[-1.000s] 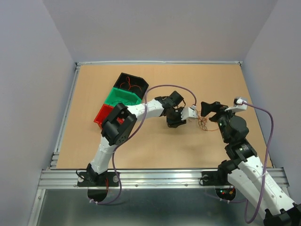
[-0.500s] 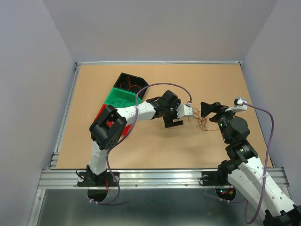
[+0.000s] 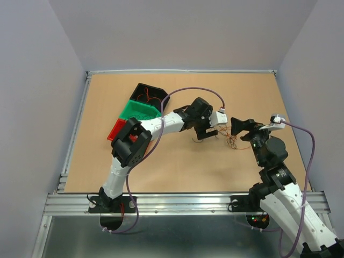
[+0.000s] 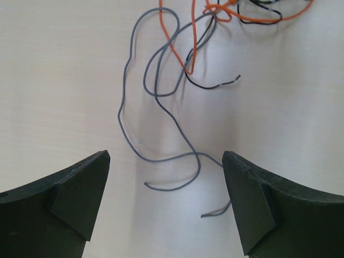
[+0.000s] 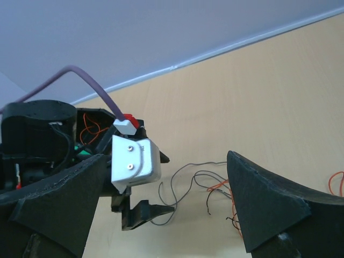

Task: Untangle the cables

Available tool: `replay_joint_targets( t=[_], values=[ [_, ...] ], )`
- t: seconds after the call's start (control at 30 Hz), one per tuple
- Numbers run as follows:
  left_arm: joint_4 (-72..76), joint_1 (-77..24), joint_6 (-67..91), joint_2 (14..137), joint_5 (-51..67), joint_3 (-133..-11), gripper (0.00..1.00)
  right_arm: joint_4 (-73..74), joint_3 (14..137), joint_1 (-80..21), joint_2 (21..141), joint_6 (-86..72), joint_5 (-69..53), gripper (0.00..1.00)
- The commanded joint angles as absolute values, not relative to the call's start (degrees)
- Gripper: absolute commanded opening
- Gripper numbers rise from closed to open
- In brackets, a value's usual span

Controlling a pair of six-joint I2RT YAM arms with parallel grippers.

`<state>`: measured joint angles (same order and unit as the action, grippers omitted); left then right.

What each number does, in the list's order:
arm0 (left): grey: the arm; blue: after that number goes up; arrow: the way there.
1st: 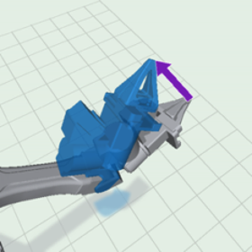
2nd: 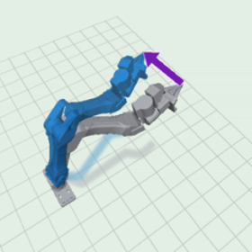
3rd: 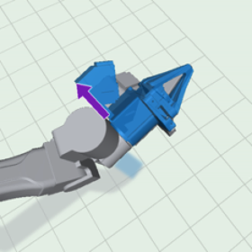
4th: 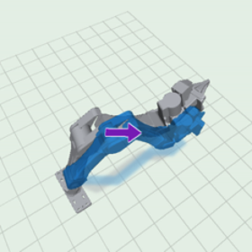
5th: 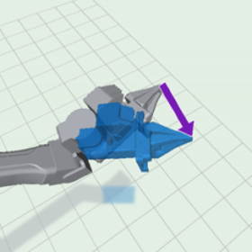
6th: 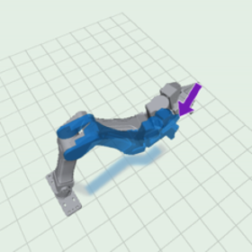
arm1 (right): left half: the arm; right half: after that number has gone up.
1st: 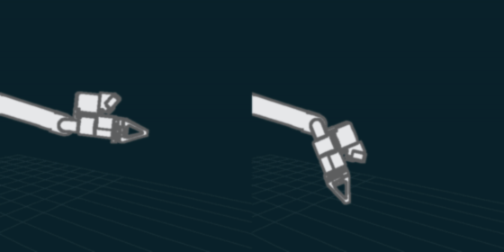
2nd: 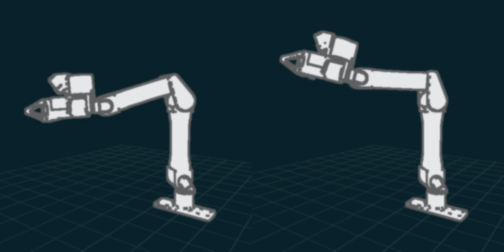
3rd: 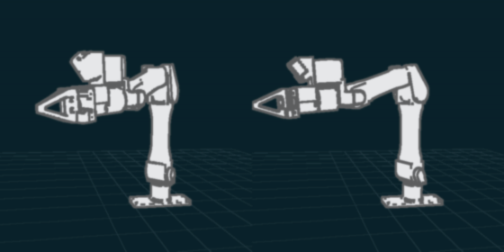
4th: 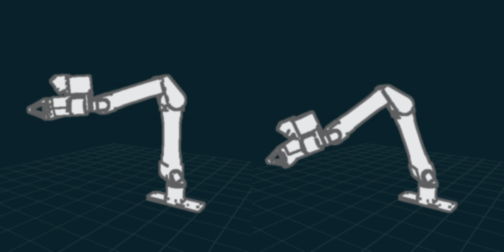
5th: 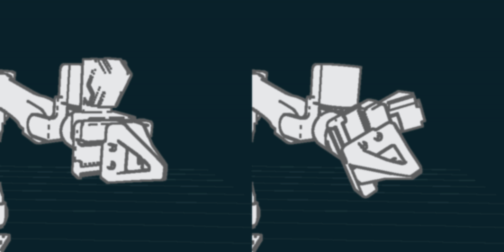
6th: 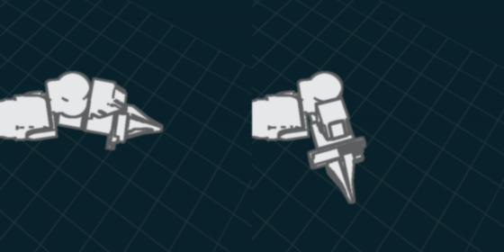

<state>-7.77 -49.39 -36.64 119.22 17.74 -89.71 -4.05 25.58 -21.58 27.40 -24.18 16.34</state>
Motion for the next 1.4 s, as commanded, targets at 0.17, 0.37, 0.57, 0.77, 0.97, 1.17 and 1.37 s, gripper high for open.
replay_joint_targets(
  t=[0.17,0.37,0.57,0.77,0.97,1.17,1.37],
  values=[
    [5.71,-46.23,-24.88,113.21,18.10,-88.33,0.99,-2.73,23.47,-21.80,18.46,-25.84,21.97,0.98],
    [0.09,-46.49,-24.08,119.34,20.05,-94.56,0.99,-2.37,23.82,-21.88,19.07,-25.93,21.01,0.98],
    [-10.79,-48.95,-28.64,132.87,19.78,-101.42,0.99,-2.29,23.91,-21.88,19.25,-25.66,20.65,0.97],
    [-20.38,-50.89,-33.14,141.93,15.66,-106.95,0.66,-1.93,23.99,-21.80,18.64,-25.14,20.83,0.97],
    [-17.96,-47.73,-29.37,131.95,17.66,-105.13,0.00,-1.93,24.17,-21.80,18.90,-25.14,20.39,0.97],
    [-19.25,-42.46,-26.55,114.89,21.36,-103.44,0.00,-1.93,24.43,-21.88,19.86,-25.31,19.78,0.97],
    [-22.42,-36.84,-24.61,101.27,23.63,-112.06,0.00,-1.93,24.87,-21.80,21.18,-25.49,19.69,0.97]
  ],
)
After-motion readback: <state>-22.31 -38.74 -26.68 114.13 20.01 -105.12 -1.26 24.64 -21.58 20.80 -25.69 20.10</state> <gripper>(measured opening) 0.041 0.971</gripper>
